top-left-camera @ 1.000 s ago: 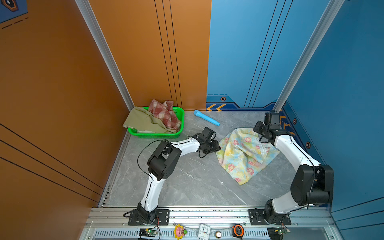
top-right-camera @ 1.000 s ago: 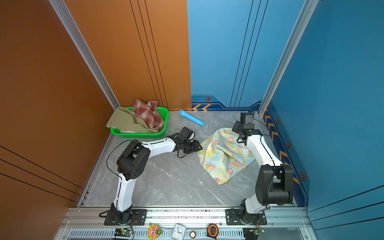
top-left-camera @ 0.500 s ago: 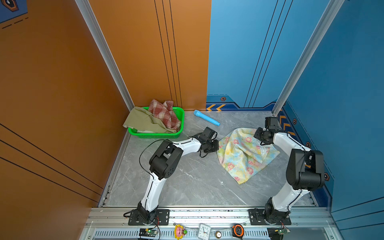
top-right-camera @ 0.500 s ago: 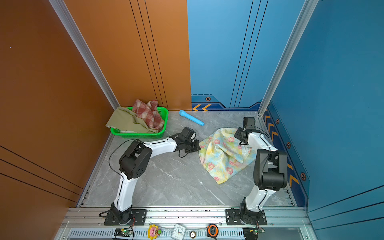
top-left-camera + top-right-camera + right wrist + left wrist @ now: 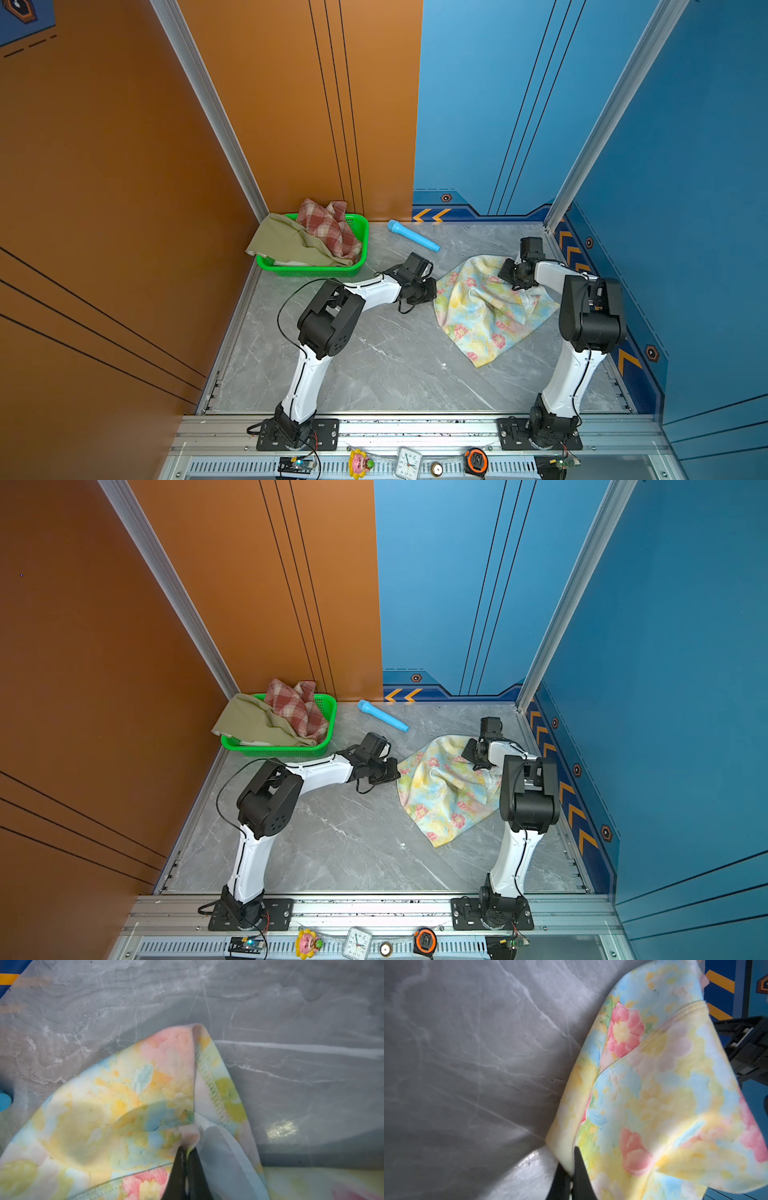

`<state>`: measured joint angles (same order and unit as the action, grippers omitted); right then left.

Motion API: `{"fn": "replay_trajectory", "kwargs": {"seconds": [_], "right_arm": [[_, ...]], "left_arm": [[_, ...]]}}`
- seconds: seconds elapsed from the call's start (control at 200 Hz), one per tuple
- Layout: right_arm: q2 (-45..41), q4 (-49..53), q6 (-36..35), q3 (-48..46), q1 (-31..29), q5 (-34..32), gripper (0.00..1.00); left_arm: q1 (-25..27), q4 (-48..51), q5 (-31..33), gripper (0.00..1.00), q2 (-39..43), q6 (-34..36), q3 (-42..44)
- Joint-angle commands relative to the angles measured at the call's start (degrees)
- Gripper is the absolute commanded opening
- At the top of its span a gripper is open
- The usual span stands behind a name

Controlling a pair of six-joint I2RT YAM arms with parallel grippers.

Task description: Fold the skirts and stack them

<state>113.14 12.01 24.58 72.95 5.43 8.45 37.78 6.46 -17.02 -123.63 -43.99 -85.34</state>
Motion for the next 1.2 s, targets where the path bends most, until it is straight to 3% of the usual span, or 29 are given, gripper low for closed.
{"fn": "replay_trajectory", "kwargs": {"seconds": [0.0, 0.541, 0.881, 1.197], "right_arm": [[-5.04, -3.2, -1.12, 1.0, 0.36, 1.5, 0.0], [-35.9, 11.1, -1.03, 4.62, -0.05, -5.26, 0.0], [-46.48, 15.26, -2.63, 9.37, 0.85, -6.03, 0.0], [-48.79, 16.73, -1.35, 13.5, 0.9, -3.65, 0.0]], "left_arm": [[-0.69, 1.74, -0.77, 0.0, 3.66, 2.2, -2.5], [-3.67, 11.72, 3.11, 0.0, 27.01, 10.33, 0.1], [-4.94, 15.6, 8.51, 0.0, 43.48, 14.83, 3.08], [-6.46, 18.07, 10.93, 0.0, 49.99, 17.92, 3.4]]}}
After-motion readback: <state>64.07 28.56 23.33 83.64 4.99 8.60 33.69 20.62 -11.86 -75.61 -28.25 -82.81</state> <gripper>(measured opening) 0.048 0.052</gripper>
